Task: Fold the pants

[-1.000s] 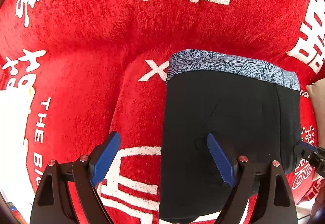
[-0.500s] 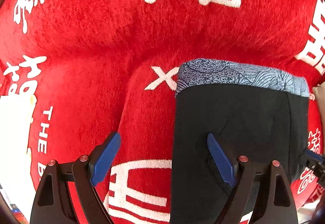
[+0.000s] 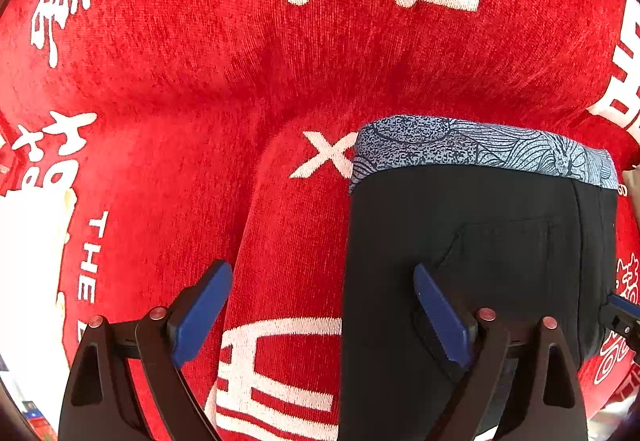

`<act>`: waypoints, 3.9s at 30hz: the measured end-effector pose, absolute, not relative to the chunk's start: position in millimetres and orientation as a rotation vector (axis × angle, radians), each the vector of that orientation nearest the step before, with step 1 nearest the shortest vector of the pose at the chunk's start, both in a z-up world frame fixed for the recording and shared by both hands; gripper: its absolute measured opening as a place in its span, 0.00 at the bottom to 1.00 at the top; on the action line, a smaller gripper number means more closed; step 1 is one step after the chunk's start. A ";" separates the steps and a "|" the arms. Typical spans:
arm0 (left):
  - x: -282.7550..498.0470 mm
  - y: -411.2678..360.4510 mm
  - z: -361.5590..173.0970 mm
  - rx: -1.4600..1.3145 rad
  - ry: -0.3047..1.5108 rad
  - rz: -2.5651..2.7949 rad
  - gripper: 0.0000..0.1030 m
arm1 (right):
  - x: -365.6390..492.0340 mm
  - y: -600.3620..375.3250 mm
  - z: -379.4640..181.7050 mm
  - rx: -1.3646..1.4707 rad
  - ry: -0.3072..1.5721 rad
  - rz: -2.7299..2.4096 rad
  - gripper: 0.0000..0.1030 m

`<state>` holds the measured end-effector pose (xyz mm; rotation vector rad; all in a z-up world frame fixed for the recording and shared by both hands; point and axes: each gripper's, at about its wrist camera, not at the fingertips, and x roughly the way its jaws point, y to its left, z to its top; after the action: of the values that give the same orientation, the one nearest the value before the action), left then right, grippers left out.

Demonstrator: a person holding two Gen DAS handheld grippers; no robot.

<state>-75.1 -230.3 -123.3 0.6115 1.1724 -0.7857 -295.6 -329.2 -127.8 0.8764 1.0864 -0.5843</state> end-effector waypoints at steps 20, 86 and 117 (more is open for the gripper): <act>-67.3 -226.5 -114.2 0.558 1.297 -0.977 0.90 | -329.7 -358.2 -108.7 0.956 0.995 -0.578 0.66; -135.1 -156.3 -121.2 0.543 1.412 -1.138 0.87 | -367.5 -304.3 -167.0 1.224 0.964 -0.343 0.51; -144.8 -185.0 -116.4 0.610 1.284 -1.147 0.88 | -342.8 -247.4 -127.4 1.053 1.118 -0.508 0.10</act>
<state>-144.8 -185.0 -116.4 0.6102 1.2841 -1.1468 -342.8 -247.4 -127.4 1.0530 1.1184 -0.5081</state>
